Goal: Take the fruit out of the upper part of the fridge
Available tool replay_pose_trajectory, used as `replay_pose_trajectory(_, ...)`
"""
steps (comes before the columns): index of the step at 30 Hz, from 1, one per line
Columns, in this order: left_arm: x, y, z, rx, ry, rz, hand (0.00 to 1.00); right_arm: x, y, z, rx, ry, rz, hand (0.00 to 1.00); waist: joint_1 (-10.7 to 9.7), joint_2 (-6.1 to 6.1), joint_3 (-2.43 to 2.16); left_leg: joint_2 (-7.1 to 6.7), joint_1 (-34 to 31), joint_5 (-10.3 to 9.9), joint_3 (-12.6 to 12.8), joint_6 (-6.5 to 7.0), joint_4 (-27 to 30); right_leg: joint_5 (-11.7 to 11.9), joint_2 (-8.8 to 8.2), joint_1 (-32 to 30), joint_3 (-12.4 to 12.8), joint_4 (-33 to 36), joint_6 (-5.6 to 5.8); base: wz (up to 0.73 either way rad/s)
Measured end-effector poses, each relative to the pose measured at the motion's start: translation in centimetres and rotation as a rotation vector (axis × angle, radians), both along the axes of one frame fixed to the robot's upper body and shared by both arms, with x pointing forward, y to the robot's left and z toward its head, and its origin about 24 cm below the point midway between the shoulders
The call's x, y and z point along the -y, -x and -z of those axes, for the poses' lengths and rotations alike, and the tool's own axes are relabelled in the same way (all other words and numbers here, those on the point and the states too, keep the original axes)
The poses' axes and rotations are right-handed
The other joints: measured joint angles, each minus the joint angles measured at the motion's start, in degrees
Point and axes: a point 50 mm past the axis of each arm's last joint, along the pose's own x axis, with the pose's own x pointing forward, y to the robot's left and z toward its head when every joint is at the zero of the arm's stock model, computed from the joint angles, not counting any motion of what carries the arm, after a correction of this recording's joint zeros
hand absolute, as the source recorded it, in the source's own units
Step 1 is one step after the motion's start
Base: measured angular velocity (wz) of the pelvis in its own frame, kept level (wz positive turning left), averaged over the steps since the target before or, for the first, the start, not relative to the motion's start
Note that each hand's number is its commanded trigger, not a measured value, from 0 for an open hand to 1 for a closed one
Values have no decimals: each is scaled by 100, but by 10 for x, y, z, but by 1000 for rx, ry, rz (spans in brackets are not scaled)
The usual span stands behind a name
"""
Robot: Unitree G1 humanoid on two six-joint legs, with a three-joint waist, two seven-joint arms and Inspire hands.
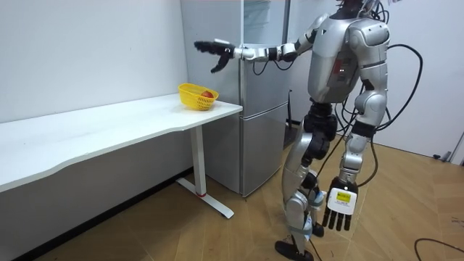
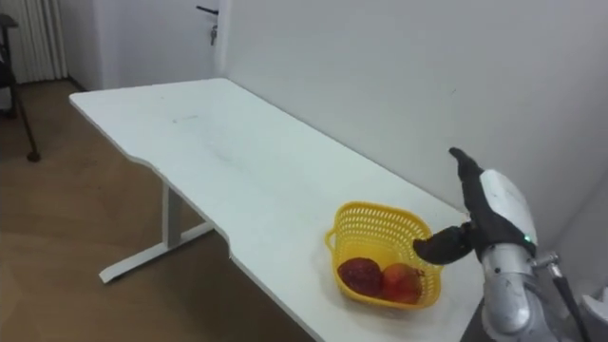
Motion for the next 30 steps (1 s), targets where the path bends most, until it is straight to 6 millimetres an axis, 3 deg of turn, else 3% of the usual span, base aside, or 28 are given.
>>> replay_pose_trajectory(3, 0, 11, 0, -8, -4, -51, 0, -9, 2, -26, 125, -25, -33, 0, -80, 54, -20, 58, 97, -10, 185, 15, -34, 1, 11, 28, 129, -14, -2, -28)
replay_pose_trajectory(5, 4, 19, 0, -17, 4, -68, 0, -15, 4, -44, 209, -51, -65, 0, -304, 116, -72, 51, 153, -20, 212, 32, -29, 14, 12, 84, 156, -86, -7, -5)
replay_pose_trajectory(8, 4, 20, -1, -2, 2, -84, 0, -21, 8, -61, 290, -69, -89, 0, -464, 173, -99, 53, 237, -28, 247, 46, -56, 16, 6, 136, 194, -104, -5, -7)
replay_pose_trajectory(14, 8, 20, 0, -4, 12, -84, 0, -35, 17, -77, 377, -80, -153, 0, -601, 292, -128, 66, 517, -28, 376, 49, -248, 10, 1, 292, 352, -173, 5, -14)
replay_pose_trajectory(19, 11, 22, 1, -13, 18, -83, 0, -42, 25, -75, 399, -106, -191, 0, -663, 363, -112, 86, 719, -26, 447, 52, -404, 7, 4, 386, 465, -178, 10, -10)
replay_pose_trajectory(22, 19, 23, 4, -12, 40, -87, 0, -51, 35, -84, 459, -136, -234, 0, -808, 451, -80, 91, 732, -25, 478, 53, -458, 8, 0, 356, 486, -175, 10, -8)
replay_pose_trajectory(27, 23, 21, 5, 5, 59, -82, 0, -70, 53, -99, 556, -169, -346, 0, -918, 585, -135, 151, 842, -21, 697, 58, -562, 9, 18, 363, 664, -173, 11, -20)
replay_pose_trajectory(30, 28, 24, 8, 9, 81, -97, 0, -77, 73, -109, 658, -208, -399, 0, -999, 686, -123, 162, 919, -24, 799, 62, -576, 9, 19, 357, 777, -173, 11, -19)
